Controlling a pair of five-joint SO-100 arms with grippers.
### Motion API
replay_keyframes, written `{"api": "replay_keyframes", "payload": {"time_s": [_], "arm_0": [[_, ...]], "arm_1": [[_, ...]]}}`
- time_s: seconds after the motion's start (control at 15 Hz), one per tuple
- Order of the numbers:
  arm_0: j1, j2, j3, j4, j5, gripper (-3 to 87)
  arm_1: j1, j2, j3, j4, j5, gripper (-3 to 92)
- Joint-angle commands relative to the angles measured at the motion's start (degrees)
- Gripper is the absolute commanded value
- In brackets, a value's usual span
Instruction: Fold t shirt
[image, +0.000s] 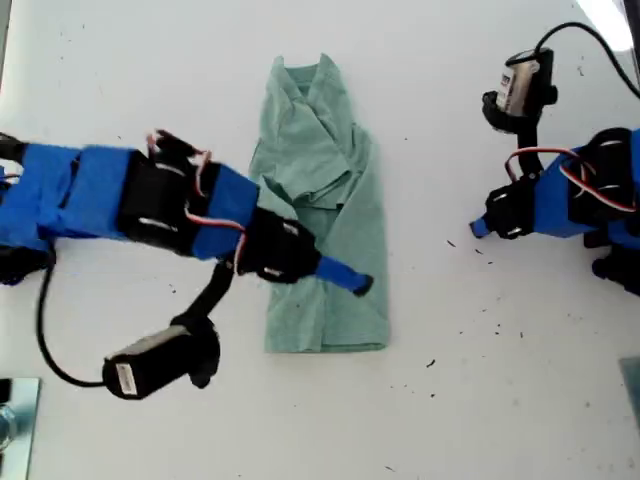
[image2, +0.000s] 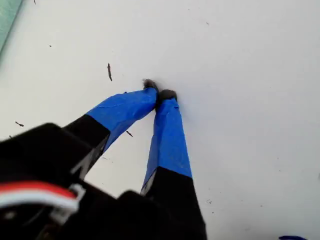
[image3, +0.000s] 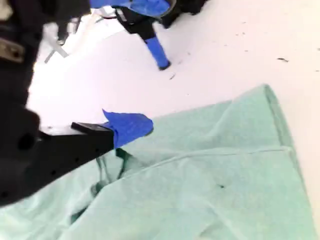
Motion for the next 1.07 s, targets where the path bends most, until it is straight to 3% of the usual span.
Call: {"api": "replay_keyframes", "payload": {"time_s": [0.0,0.27,0.4,0.53,0.67,0.73,0.87,1.0], "arm_0": [[-5.2,29.8,25.8,-6.4,0.8,29.8],[-8.1,77.1,83.8,-16.8,-3.1,10.0],[-4.1,100.5,105.4,-14.7,-10.7,0.1],[1.5,110.0,112.6,-14.0,-17.1,-0.2],[0.5,100.5,106.5,-14.0,-17.6,-0.2],[0.8,90.3,95.9,-11.2,-17.6,-0.2],[6.0,64.3,64.9,-3.3,-18.1,-0.2],[10.8,35.7,30.1,8.3,-15.9,-0.2]], "arm_1": [[0.0,0.2,1.1,-1.5,0.5,2.7],[0.1,0.3,1.1,-1.6,0.4,2.7],[0.1,0.3,1.1,-1.6,0.4,2.7],[0.2,0.3,1.1,-1.7,0.4,2.7],[-1.7,-1.2,-2.7,1.1,1.2,2.6],[-4.7,-6.2,-12.6,7.4,1.6,2.5],[-11.9,-19.0,-43.6,25.6,1.7,-0.7],[-17.3,-28.5,-70.8,37.4,1.1,-0.8]]}}
